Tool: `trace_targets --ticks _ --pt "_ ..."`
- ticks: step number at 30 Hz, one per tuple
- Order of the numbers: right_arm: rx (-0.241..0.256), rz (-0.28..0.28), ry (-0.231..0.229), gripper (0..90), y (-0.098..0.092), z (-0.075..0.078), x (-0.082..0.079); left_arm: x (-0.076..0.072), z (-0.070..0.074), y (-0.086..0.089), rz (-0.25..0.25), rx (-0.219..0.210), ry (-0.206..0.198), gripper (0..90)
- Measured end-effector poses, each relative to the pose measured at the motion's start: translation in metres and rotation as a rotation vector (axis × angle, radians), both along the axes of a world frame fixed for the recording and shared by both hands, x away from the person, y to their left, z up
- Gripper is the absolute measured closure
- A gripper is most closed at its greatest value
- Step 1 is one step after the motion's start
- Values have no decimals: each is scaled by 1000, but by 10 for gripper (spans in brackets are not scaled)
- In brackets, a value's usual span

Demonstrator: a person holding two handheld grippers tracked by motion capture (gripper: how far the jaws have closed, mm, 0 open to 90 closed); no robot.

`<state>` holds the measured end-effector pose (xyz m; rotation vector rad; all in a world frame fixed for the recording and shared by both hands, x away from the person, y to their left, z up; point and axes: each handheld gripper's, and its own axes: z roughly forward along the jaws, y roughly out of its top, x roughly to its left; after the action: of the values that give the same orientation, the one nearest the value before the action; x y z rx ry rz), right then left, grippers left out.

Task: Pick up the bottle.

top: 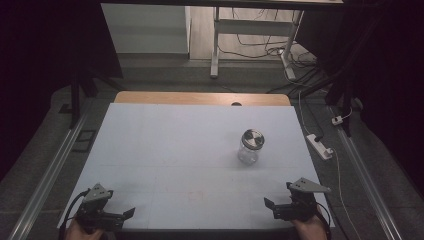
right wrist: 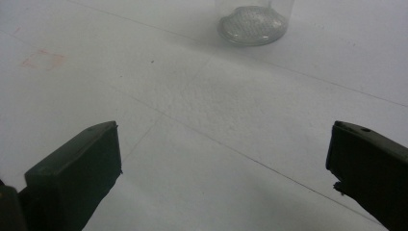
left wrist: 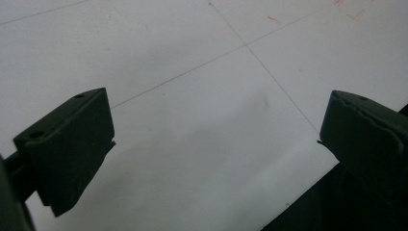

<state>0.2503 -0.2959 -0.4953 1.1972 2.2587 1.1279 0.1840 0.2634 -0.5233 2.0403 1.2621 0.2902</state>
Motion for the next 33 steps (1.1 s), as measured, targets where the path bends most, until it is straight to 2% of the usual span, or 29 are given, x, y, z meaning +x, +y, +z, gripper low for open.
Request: trace_targets --ticks 9,23,27,29,33 --pt "4 0 -1 0 0 0 1 0 0 2 6 -17 9 0" --pt "-8 18 1 0 2 0 1 -1 -1 0 -2 0 12 0" --pt "-4 21 -13 0 3 1 0 -1 0 0 -4 0 11 0" --pt "17 30 -31 0 4 2 -1 -1 0 0 -3 0 12 0" --pt "6 29 -60 0 6 7 -3 -1 -1 0 -1 -4 11 0"
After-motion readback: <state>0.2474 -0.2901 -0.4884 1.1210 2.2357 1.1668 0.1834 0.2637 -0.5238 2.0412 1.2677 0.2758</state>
